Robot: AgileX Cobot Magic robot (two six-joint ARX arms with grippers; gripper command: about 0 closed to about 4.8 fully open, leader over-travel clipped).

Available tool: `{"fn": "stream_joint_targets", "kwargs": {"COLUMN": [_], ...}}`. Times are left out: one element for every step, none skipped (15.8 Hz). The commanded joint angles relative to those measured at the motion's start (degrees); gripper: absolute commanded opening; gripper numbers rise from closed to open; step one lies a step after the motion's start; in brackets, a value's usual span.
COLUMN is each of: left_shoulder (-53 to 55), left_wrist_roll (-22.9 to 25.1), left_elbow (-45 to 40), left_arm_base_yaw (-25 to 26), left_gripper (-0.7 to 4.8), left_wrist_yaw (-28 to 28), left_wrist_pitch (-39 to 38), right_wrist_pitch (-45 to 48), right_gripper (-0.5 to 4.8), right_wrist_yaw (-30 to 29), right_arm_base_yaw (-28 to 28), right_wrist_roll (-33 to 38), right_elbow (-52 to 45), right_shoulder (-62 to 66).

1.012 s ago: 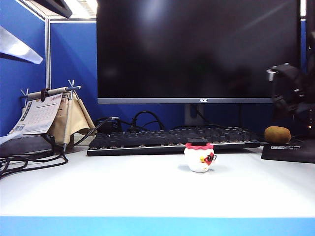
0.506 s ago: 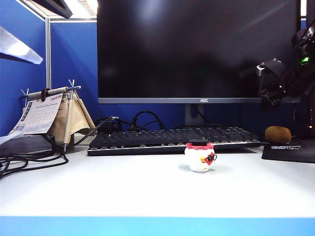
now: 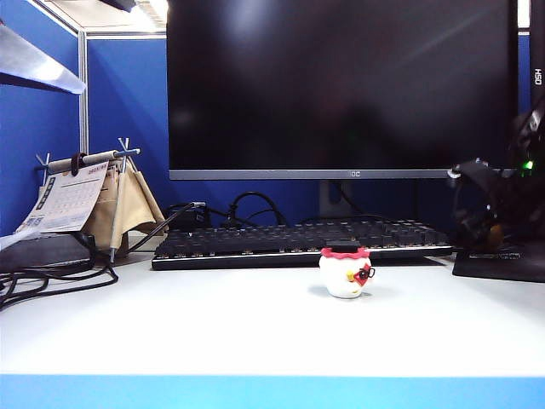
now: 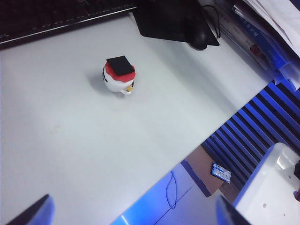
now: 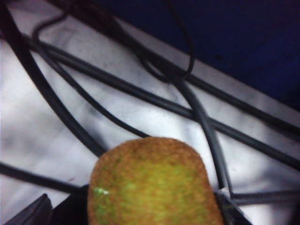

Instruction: Place the kiwi on top of the doll with a flat head.

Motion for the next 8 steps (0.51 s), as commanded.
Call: {"fn": "stream_joint_targets", "kwargs": {"left_shoulder": [-0.09,-0.09,-0.09,-0.09,-0.09,-0.09,-0.09,-0.09], "left_wrist_roll": [-0.02,-0.02,-0.02,0.00,0.00,0.00,0.02,0.02], "left_elbow": [0.22,0.22,0.22,0.20,0.20,0.20,0.20,0.20], "left_arm_base_yaw": [0.00,0.00,0.00,0.00,0.00,0.00,0.00,0.00], "left_gripper": [4.79,4.79,4.79,4.79,4.79,4.79,4.79,4.79], "left_wrist_yaw": [-0.02,-0.09,-0.09,-0.20,-0.22,-0.22,-0.20,-0.20], "left_wrist_pitch": [0.81,0.81,0.79,0.79,0.83,0.87,0.87,0.85], "right_wrist_pitch": [2.93,2.99,3.04,3.52,3.41,3.06,2.91,2.91], "right_gripper": [4.79,4.79,4.79,4.74,4.60,4.48,4.48,4.48], "right_wrist_yaw": [-0.13,-0.09,0.46,2.40,2.75,3.34,3.30,3.30], "right_arm_base_yaw": [-0.09,-0.09,-0.09,0.09,0.09,0.15,0.15,0.15], "right_wrist_roll": [0.13,0.11,0.13,0.35,0.35,0.61,1.53,2.03], "right_elbow": [0.17,0.17,0.17,0.17,0.17,0.17,0.17,0.17], "right_shoulder": [0.15,0.26,0.26,0.24,0.15,0.13,0.11,-0.04]}}
